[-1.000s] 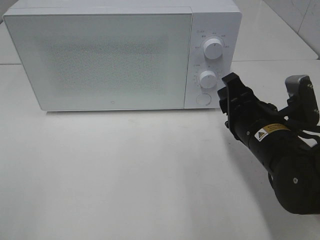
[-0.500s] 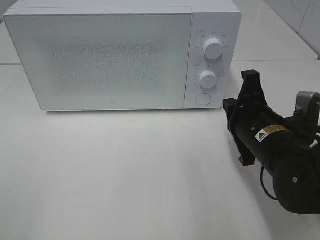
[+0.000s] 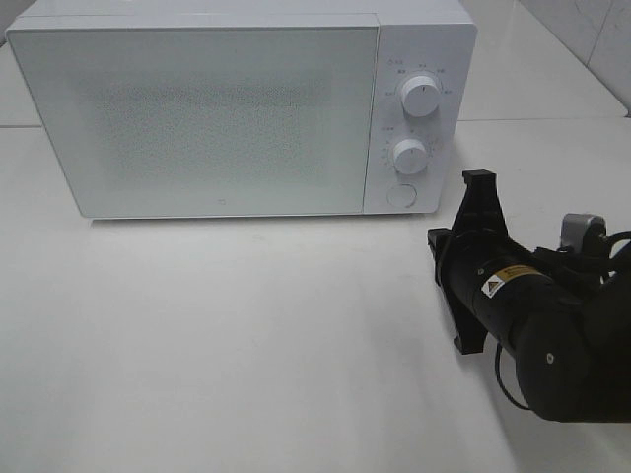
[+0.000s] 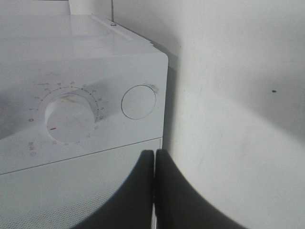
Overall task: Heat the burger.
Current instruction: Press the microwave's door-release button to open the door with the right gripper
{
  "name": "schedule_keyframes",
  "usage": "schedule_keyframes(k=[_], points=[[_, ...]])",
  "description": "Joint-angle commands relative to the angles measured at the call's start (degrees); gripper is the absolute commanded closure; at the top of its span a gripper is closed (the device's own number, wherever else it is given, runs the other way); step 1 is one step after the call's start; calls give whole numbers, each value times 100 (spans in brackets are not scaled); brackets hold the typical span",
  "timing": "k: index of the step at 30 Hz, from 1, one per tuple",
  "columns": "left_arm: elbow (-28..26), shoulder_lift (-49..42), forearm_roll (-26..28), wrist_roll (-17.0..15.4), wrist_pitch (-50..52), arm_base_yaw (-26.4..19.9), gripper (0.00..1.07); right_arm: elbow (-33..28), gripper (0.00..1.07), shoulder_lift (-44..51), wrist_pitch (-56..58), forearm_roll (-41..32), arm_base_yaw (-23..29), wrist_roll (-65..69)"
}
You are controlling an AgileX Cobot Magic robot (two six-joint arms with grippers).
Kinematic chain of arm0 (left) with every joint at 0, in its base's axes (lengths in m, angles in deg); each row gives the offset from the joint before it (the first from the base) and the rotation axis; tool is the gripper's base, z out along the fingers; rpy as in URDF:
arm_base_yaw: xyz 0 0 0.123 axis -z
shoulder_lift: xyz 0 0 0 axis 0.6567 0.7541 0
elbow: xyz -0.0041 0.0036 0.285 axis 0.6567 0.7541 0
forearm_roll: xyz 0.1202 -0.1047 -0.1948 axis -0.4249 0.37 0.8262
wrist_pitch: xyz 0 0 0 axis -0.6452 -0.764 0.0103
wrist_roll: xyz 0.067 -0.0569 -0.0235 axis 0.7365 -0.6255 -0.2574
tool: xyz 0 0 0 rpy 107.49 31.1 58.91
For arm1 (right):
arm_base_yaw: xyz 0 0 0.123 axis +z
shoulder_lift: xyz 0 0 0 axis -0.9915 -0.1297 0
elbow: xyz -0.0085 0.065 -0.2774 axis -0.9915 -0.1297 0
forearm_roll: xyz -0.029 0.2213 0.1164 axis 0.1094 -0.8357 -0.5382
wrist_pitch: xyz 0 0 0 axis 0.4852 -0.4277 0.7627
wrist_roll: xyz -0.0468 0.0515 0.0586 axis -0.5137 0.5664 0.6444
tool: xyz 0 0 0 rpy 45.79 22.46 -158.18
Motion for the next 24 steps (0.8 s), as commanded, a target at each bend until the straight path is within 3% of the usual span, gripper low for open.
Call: schedule_keyframes(k=[1,7,24], points=[[23,-132,-17,-46,80,-11,6,120,107,-97,-52,29,6,11],[23,-132,-17,-46,80,-11,6,424,107,-430,-92,29,-11,6],[23,-132,-11,-46,80,-11,6,1220,107,-1066,-80,539,-688,-206]])
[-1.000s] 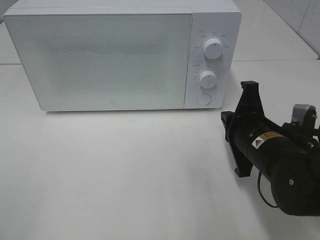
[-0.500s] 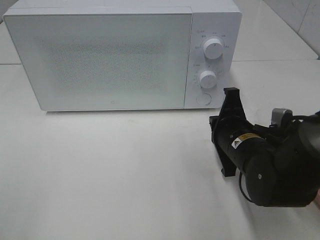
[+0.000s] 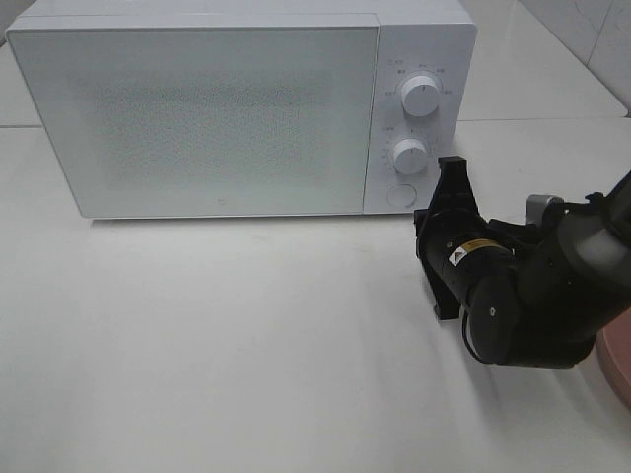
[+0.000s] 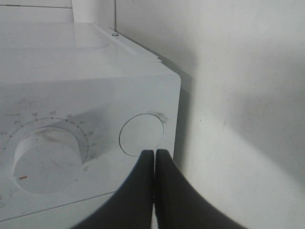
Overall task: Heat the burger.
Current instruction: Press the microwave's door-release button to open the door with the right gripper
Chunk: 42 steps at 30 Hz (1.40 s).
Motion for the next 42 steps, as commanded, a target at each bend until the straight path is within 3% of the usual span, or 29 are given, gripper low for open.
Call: schedule_keyframes(k=[1,18,42], points=[[23,-132,-11,-46,80,-11,6,201,107,-92,-11,92,-86,-80],[23,-115,-11,-46,80,-11,6,985,107,-573,315,372,-304,-74],[23,-115,-11,-46,80,-11,6,1684,107,-911,327,-166,-304,-367]])
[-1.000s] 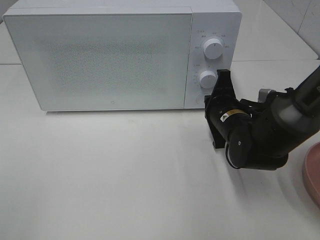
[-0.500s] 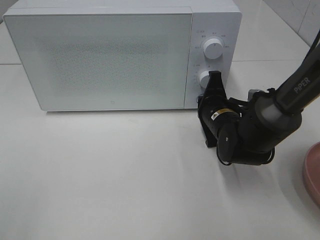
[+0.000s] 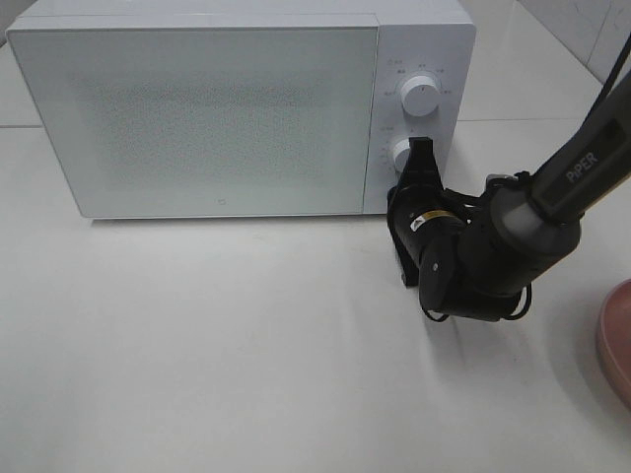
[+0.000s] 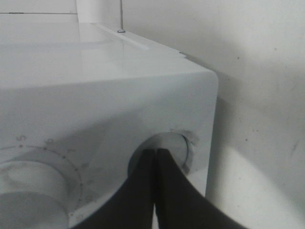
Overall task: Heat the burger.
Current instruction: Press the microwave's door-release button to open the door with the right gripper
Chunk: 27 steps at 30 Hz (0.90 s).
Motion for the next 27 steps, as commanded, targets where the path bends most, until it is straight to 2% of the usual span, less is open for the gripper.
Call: schedule_keyframes(k=[1,8,20,27], points=[[23,-115,-11,-46,80,-11,6,229,107,-86,-63,57,-69,-80],[23,-115,-11,-46,80,-11,6,705,107,-86,0,-143,-252,-521],[23,-115,-11,-46,80,-11,6,682,107,6,86,-138,-258,-533],[23,-115,-11,-46,80,-11,6,395,107,281,498,-40,-258,-504]])
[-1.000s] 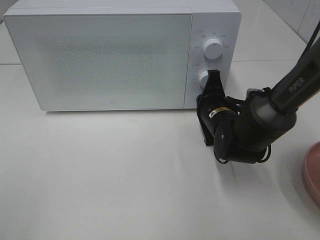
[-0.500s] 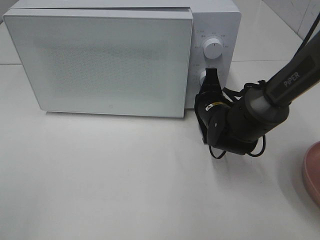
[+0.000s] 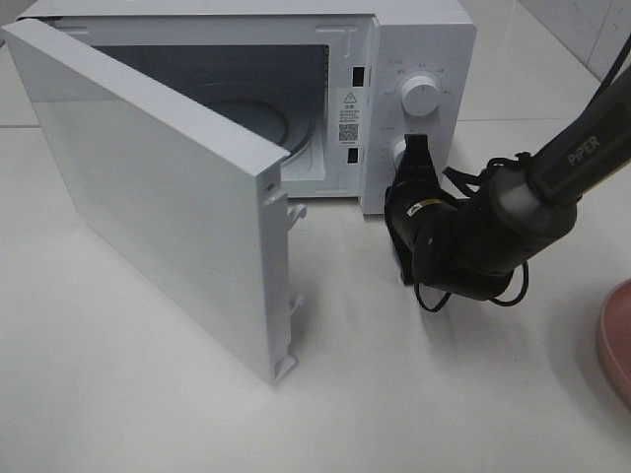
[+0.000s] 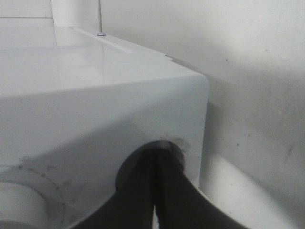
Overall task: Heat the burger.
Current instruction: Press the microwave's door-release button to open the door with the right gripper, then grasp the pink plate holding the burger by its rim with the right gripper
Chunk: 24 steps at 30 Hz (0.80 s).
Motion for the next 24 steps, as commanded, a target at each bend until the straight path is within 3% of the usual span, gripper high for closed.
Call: schedule_keyframes(k=[1,24], points=[[23,-115,-11,-46,80,-11,6,57,107,195,-206,321,-166,-23],[23,-109,-11,-46,80,-11,6,-859,107,1071,1106,636,-160,-625]])
